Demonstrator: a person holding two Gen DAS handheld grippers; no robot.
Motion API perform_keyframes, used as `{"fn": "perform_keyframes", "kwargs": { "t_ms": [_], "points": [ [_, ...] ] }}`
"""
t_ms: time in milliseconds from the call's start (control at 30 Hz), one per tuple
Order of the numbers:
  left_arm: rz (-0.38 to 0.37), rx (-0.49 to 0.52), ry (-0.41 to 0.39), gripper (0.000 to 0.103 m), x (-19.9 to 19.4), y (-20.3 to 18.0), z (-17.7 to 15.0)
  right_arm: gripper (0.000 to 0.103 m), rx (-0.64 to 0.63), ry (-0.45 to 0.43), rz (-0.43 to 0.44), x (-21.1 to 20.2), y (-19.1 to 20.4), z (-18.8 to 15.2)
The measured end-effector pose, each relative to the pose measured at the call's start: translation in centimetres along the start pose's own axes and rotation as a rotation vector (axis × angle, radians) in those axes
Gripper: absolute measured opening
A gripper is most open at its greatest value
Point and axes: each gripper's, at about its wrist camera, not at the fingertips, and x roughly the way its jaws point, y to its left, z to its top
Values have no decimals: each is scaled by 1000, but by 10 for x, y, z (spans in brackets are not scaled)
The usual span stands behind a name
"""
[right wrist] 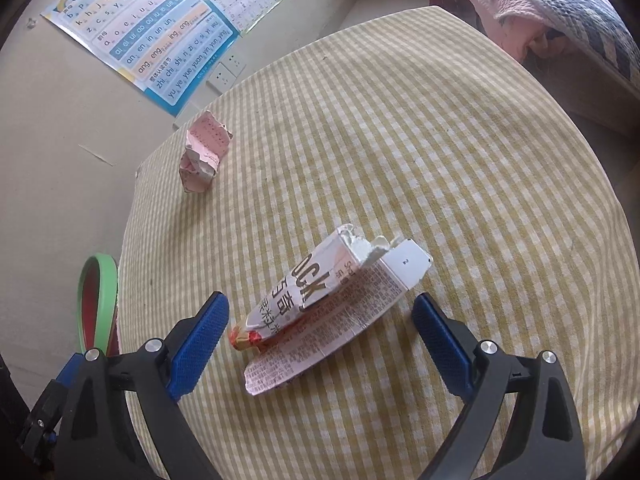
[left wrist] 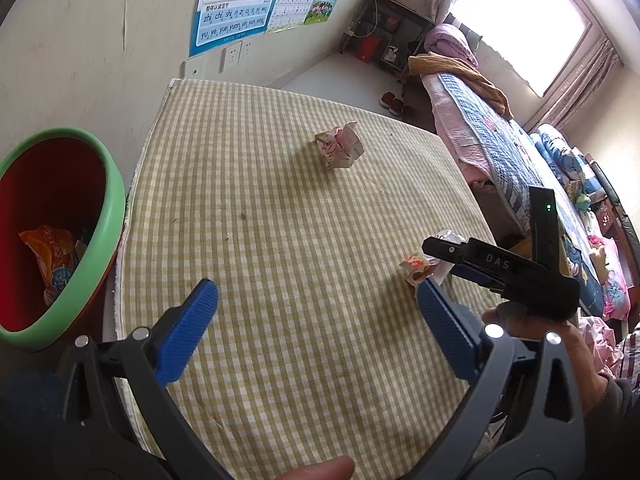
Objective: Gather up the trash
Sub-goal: 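Grasp the white Pocky wrapper with the right tool, then grasp the pink paper wrapper with the left tool while the right tool holds the Pocky wrapper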
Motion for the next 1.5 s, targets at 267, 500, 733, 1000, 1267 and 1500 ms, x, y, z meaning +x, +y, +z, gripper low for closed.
{"fn": "perform_keyframes", "kwargs": {
  "t_ms": [267,500,733,1000,1267,1500],
  "points": [
    [12,3,18,98,11,1,7,47,-112,10,-22,13,20,13],
    [18,28,24,98,24,-10,20,36,-209,-10,-10,5,35,15],
    [21,53,34,98,47,-26,37,36,-267,-78,-39,-14,30,31],
    [34,62,53,97,83,-41,61,36,-287,-111,-48,-22,13,47],
    [75,56,67,97,127,-44,92,37,-311,-128,-57,-10,8,75],
    [112,-2,100,83,168,-32,118,37,-322,-164,-36,0,11,92]
  ]
}}
